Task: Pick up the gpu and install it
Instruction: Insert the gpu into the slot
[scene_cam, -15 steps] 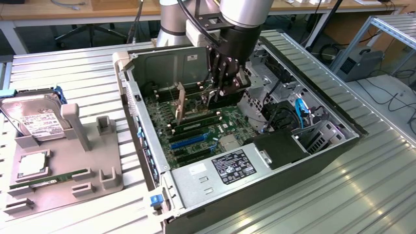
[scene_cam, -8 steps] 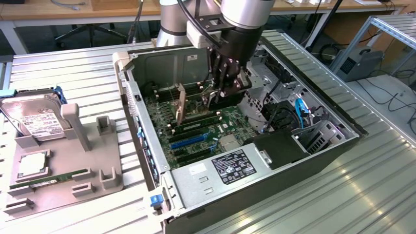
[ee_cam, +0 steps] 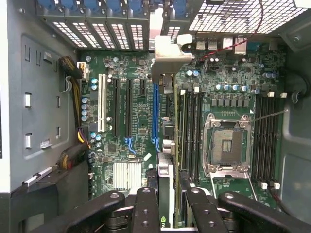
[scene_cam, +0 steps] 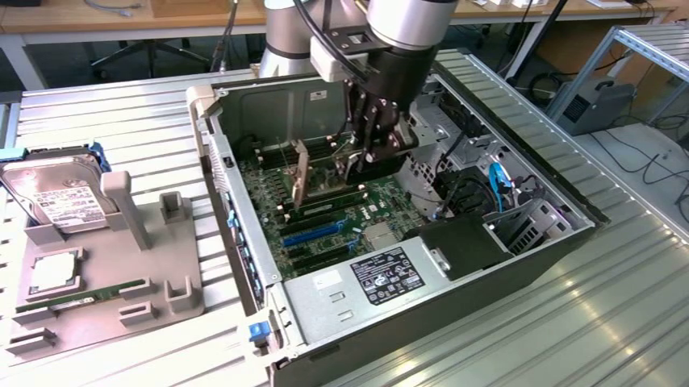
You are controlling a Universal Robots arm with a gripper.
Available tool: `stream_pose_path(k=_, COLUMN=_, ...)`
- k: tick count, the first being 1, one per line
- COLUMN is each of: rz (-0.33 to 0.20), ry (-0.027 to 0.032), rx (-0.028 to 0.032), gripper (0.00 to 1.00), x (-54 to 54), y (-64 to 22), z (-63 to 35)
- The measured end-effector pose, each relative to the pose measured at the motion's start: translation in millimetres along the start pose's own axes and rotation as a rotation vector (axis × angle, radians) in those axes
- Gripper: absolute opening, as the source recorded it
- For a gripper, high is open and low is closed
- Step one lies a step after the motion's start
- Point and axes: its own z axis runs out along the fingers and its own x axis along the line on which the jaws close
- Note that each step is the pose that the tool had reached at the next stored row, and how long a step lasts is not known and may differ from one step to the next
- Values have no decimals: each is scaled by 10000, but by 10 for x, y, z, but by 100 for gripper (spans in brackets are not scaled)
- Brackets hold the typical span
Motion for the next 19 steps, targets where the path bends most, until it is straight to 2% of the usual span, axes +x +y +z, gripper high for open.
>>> stream_pose_path(k=19, rz=0, ry=1, rx=0, gripper=27, x=65, y=2, z=3)
